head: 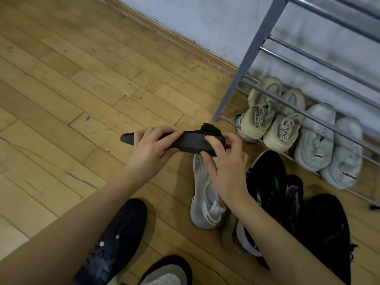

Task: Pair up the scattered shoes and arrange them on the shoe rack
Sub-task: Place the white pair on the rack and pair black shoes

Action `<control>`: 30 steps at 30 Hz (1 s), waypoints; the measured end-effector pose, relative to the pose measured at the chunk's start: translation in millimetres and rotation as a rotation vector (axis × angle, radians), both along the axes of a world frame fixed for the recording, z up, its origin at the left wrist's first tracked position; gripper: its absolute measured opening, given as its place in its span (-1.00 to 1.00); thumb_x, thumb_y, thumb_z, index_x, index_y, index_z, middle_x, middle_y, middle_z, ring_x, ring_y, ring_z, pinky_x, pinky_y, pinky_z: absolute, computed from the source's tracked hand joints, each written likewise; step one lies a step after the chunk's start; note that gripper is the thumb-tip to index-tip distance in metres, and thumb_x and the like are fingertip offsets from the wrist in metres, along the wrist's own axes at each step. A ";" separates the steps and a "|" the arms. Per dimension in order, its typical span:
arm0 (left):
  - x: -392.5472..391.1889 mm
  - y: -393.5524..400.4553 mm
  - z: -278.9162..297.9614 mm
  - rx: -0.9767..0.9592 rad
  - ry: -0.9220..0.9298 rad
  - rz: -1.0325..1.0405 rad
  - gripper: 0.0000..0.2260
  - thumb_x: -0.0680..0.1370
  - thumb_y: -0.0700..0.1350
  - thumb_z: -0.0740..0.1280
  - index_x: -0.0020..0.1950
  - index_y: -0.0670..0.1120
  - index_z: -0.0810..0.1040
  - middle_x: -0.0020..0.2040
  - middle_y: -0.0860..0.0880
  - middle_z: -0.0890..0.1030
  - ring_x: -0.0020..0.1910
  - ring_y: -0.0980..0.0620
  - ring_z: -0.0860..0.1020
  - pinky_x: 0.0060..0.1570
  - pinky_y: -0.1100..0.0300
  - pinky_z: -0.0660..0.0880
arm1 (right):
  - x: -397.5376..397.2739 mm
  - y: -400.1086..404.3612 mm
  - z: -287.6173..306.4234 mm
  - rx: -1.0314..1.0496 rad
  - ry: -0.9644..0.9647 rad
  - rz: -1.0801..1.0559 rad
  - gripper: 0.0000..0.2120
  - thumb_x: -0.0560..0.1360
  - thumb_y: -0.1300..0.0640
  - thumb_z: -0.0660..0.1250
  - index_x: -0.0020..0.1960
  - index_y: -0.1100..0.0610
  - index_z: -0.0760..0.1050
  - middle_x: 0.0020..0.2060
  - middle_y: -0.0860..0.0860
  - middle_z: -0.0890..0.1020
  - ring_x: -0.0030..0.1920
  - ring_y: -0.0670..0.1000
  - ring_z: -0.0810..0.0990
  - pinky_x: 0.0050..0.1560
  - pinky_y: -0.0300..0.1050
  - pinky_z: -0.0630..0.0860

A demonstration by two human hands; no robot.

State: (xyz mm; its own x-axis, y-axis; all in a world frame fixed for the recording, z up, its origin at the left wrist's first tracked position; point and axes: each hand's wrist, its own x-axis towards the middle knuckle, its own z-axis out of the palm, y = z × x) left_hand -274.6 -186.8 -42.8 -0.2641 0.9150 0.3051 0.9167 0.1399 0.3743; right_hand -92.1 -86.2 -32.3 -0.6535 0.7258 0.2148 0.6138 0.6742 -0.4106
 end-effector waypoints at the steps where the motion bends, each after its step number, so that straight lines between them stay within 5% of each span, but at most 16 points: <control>1: 0.9 0.3 -2.9 -0.042 0.007 -0.016 -0.62 0.54 0.05 0.17 0.33 -0.02 0.44 0.16 -0.07 0.53 0.10 -0.04 0.45 0.05 0.07 0.20 | 3.3 -1.9 -2.8 0.006 -0.022 0.015 -0.68 0.56 -0.13 0.12 0.27 -0.08 0.32 0.23 0.14 0.37 0.07 0.14 0.52 0.03 0.09 0.38; 7: 26.7 -25.8 -42.2 -0.336 -0.063 0.171 -0.51 0.55 0.23 0.04 0.37 0.01 0.40 0.37 -0.14 0.38 0.33 -0.22 0.32 0.20 -0.20 0.27 | 26.7 -18.0 -29.2 -0.037 -0.150 0.004 -0.56 0.53 -0.25 0.04 0.30 -0.06 0.34 0.06 0.05 0.52 0.00 0.10 0.55 -0.03 0.04 0.38; 12: 30.6 -46.7 -50.9 -0.534 -0.194 0.603 -0.29 0.49 0.31 0.10 0.53 0.02 -0.02 0.50 -0.26 0.03 0.44 -0.28 0.11 0.35 -0.17 0.10 | 8.0 -15.6 -31.7 -0.029 -0.171 0.031 -0.49 0.55 -0.27 -0.02 0.42 -0.08 0.27 0.22 0.06 0.45 0.19 0.11 0.40 0.13 0.07 0.31; 19: 24.4 -44.4 -52.6 -0.468 -0.531 0.630 -0.27 0.49 0.28 0.17 0.52 0.07 -0.11 0.49 -0.21 0.07 0.44 -0.20 0.16 0.38 -0.12 0.16 | -38.7 2.7 -38.0 -0.088 -0.464 0.313 -0.39 0.50 -0.30 -0.24 0.48 -0.15 0.09 0.38 0.04 0.36 0.32 0.13 0.35 0.23 0.05 0.19; 24: 19.1 -39.8 -43.3 -0.216 -0.686 0.607 -0.32 0.53 0.06 0.29 0.52 0.01 -0.02 0.49 -0.13 0.10 0.44 -0.07 0.18 0.35 0.09 0.20 | -36.5 -4.8 -46.6 -0.046 -0.434 0.317 -0.46 0.54 -0.20 -0.13 0.46 -0.09 0.21 0.15 0.03 0.54 0.10 0.13 0.50 0.09 0.04 0.28; 30: 51.0 -42.1 -42.8 -0.251 -0.795 0.608 -0.36 0.57 0.04 0.23 0.52 0.01 -0.05 0.48 -0.13 0.13 0.41 -0.06 0.24 0.31 0.12 0.26 | -24.8 -15.4 -37.2 -0.001 -0.364 0.311 -0.52 0.55 -0.11 0.00 0.40 0.00 0.34 0.00 0.04 0.59 -0.10 0.11 0.56 -0.05 0.02 0.34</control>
State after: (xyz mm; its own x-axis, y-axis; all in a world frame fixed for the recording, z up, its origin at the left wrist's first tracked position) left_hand -223.5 -228.9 -85.6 -0.7455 0.5726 -0.3411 0.1653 0.6546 0.7376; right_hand -116.9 -101.6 -69.5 -0.8723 0.4841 -0.0690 0.4872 0.8483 -0.2076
